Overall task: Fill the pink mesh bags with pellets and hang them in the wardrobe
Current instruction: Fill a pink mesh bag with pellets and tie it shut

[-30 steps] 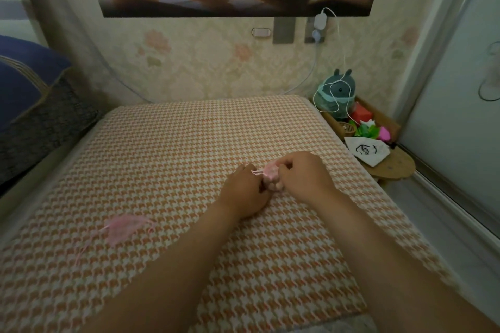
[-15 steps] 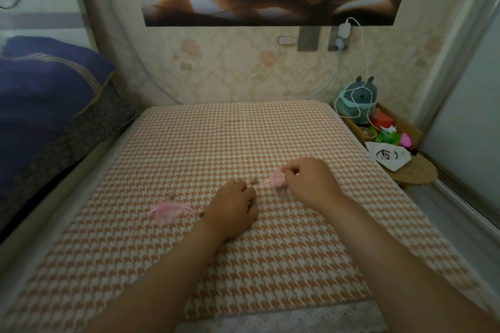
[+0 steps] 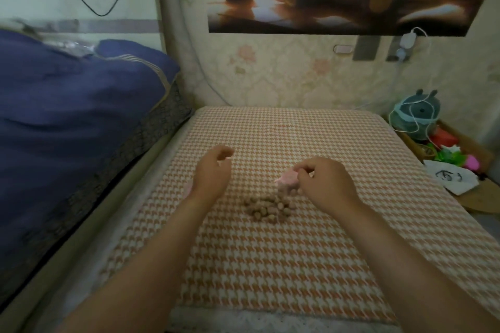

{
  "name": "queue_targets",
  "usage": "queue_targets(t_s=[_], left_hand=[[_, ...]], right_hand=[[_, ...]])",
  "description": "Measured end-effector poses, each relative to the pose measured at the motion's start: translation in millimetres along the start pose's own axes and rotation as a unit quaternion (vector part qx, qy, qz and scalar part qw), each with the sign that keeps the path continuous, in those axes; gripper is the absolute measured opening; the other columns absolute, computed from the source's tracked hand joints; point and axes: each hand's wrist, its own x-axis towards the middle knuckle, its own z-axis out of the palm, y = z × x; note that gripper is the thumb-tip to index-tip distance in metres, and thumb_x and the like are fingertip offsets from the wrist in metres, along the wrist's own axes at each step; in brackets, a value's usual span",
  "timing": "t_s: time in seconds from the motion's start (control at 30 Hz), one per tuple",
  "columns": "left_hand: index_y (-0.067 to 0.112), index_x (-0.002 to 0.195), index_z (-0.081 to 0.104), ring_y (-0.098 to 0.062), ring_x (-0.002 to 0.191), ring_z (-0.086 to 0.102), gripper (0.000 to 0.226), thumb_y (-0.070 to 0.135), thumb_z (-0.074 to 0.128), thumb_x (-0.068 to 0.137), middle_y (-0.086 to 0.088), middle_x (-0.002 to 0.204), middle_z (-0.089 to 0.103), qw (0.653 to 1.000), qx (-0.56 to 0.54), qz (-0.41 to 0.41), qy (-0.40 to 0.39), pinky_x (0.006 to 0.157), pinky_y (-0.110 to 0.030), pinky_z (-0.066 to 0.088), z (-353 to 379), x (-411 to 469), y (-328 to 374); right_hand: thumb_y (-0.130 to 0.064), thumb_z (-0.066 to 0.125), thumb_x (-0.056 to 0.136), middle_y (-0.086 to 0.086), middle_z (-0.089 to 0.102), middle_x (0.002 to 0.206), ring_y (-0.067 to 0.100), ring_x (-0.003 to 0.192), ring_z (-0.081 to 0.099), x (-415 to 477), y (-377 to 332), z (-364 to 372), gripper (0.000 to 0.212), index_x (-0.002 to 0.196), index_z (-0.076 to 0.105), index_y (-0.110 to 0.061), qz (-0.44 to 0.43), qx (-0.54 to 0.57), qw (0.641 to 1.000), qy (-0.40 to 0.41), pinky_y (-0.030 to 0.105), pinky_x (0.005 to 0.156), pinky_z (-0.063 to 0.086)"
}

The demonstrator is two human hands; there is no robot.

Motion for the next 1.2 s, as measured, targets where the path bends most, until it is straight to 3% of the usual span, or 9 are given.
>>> queue_targets(t_s=[0.1,0.13,0.23,0.43,0.67,0.77,0.93,1.07,1.2], left_hand=[[0.018,0.121,0.062,-0.014,0.089,0.063,0.036,0.002,0.041,0.095,0.0,0.127,0.06,0.997,0.0,-0.054,0.051,0.074,-0.026,0.053,-44.8,17.1,-25.1],[0.015,0.126,0.061,-0.012,0.092,0.063,0.036,0.004,0.041,0.097,-0.002,0.132,0.057,0.996,0.045,-0.062,0.044,0.076,-0.021,0.051,-52.7,21.2,-37.4],[0.011,0.129,0.063,-0.024,0.118,0.059,0.034,0.019,0.049,0.099,-0.007,0.136,0.059,0.987,0.138,-0.082,-0.023,0.098,-0.032,0.049,-57.2,29.4,-71.4],[0.024,0.096,0.08,-0.011,0.082,0.067,0.024,0.043,0.068,0.086,0.008,0.092,0.076,0.965,0.255,-0.025,-0.06,0.082,-0.031,0.057,-47.8,29.6,-87.9],[0.038,0.113,0.071,-0.017,0.101,0.065,0.027,0.041,0.064,0.088,0.01,0.108,0.072,0.921,0.376,0.048,-0.097,0.093,-0.035,0.05,-41.0,37.7,-73.4],[0.039,0.109,0.072,-0.015,0.101,0.064,0.021,0.039,0.061,0.091,0.011,0.107,0.073,0.908,0.398,0.072,-0.11,0.098,-0.035,0.042,-36.4,38.6,-72.1],[0.035,0.103,0.074,-0.015,0.1,0.059,0.016,0.038,0.066,0.089,0.008,0.108,0.064,0.959,0.261,0.109,0.006,0.094,-0.041,0.047,-39.5,35.3,-70.2],[0.032,0.106,0.066,-0.009,0.08,0.062,0.018,0.03,0.07,0.088,0.012,0.094,0.065,0.993,0.035,0.102,-0.05,0.075,-0.031,0.056,-47.2,19.9,-27.7],[0.031,0.093,0.065,-0.003,0.079,0.063,0.012,0.028,0.074,0.085,0.014,0.086,0.067,0.984,0.041,0.119,-0.123,0.069,-0.02,0.053,-47.7,-8.2,4.3]], right_hand=[[-0.024,0.056,0.096,-0.008,0.075,0.104,0.009,0.087,0.067,6.5,-26.8,18.7,0.023,0.104,0.078,-0.025,-0.019,0.024,1.0,0.006,0.033,0.08,0.058],[-0.025,0.056,0.096,-0.008,0.075,0.103,0.007,0.084,0.066,8.3,-35.1,26.4,0.023,0.105,0.078,-0.025,-0.023,0.032,0.999,0.003,0.032,0.08,0.058],[-0.026,0.057,0.096,-0.009,0.075,0.104,0.004,0.08,0.064,12.8,-55.1,48.4,0.023,0.107,0.077,-0.025,-0.038,0.041,0.998,-0.015,0.03,0.078,0.058],[-0.027,0.057,0.096,-0.01,0.074,0.109,0.005,0.089,0.065,17.4,-75.9,80.9,0.024,0.109,0.077,-0.025,-0.05,0.05,0.997,-0.037,0.027,0.081,0.056],[-0.028,0.057,0.094,-0.01,0.075,0.109,0.007,0.092,0.068,17.2,-81.3,95.1,0.025,0.108,0.077,-0.026,-0.054,0.032,0.997,-0.049,0.035,0.083,0.058],[-0.028,0.056,0.094,-0.011,0.075,0.109,0.007,0.089,0.068,15.9,-78.2,94.6,0.025,0.108,0.077,-0.027,-0.049,0.027,0.997,-0.052,0.036,0.082,0.059],[-0.027,0.058,0.094,-0.011,0.075,0.105,0.005,0.084,0.068,14.6,-73.5,88.6,0.023,0.108,0.077,-0.028,-0.042,0.018,0.997,-0.06,0.035,0.079,0.059],[-0.027,0.057,0.094,-0.01,0.076,0.096,0.0,0.074,0.066,10.3,-71.6,78.1,0.024,0.111,0.075,-0.029,-0.034,0.014,0.995,-0.091,0.032,0.078,0.059],[-0.029,0.055,0.095,-0.013,0.076,0.091,-0.002,0.073,0.066,2.0,-70.1,62.1,0.024,0.109,0.075,-0.032,-0.038,0.009,0.992,-0.116,0.03,0.075,0.059]])
